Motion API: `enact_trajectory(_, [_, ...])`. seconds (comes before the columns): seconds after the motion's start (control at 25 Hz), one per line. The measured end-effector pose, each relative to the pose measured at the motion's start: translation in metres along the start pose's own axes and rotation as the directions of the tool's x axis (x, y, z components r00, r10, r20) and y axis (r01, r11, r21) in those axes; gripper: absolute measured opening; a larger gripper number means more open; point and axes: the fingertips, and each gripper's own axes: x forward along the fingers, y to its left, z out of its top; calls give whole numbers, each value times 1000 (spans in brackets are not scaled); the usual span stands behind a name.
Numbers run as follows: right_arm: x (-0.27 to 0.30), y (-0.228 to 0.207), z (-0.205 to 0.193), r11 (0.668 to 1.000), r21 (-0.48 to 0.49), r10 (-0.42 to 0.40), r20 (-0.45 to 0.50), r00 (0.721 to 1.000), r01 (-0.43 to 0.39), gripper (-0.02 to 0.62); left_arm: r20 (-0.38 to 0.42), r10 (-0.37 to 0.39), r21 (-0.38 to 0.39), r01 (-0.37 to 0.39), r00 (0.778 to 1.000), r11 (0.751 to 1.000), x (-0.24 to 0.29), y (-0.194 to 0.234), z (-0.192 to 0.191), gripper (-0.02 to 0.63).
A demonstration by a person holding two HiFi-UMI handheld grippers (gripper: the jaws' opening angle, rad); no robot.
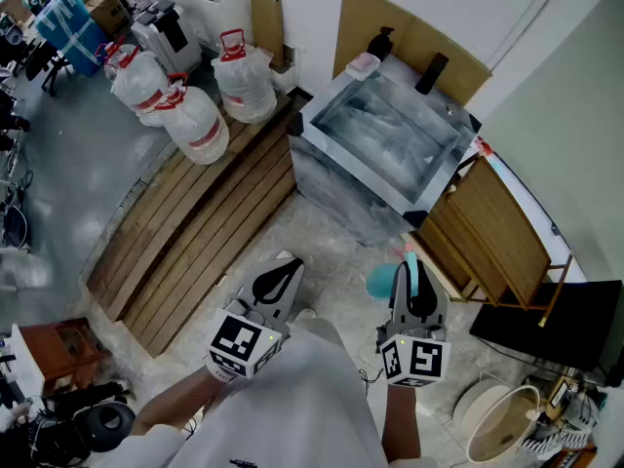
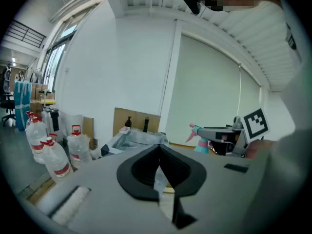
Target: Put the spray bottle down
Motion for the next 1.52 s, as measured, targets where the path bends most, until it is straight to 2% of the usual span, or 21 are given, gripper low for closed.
enact_trajectory(0.16, [-44, 2, -14, 994, 96, -42, -55, 998, 47, 81, -31, -32, -34, 31, 999, 999, -16, -30, 4, 5])
enact_trajectory(0.48, [-76, 15, -6, 989, 89, -114, -15, 993, 115, 81, -15, -146, 27, 146, 989, 989, -33, -57, 4, 5])
enact_trajectory(0.68, [-96, 9, -5, 975, 146, -172, -2, 985, 170, 81, -6, -160, 41, 160, 987, 986, -42, -62, 7, 5])
enact_trajectory(0.8, [-101, 9, -6, 973, 157, -169, 2, 986, 166, 81, -1, -152, 42, 152, 988, 988, -46, -65, 7, 5])
enact_trajectory(0.96, [-105, 9, -10, 981, 124, -149, 2, 989, 148, 81, 0, -153, 47, 153, 988, 987, -47, -78, -1, 5])
enact_trajectory(1.2, [-108, 2, -15, 979, 149, -143, -3, 990, 142, 81, -12, -173, 49, 174, 985, 984, -42, -95, -6, 5])
enact_trajectory(1.52, [-75, -24, -6, 977, 149, -155, -2, 988, 153, 81, -9, -184, 53, 184, 983, 981, 3, -79, 6, 5])
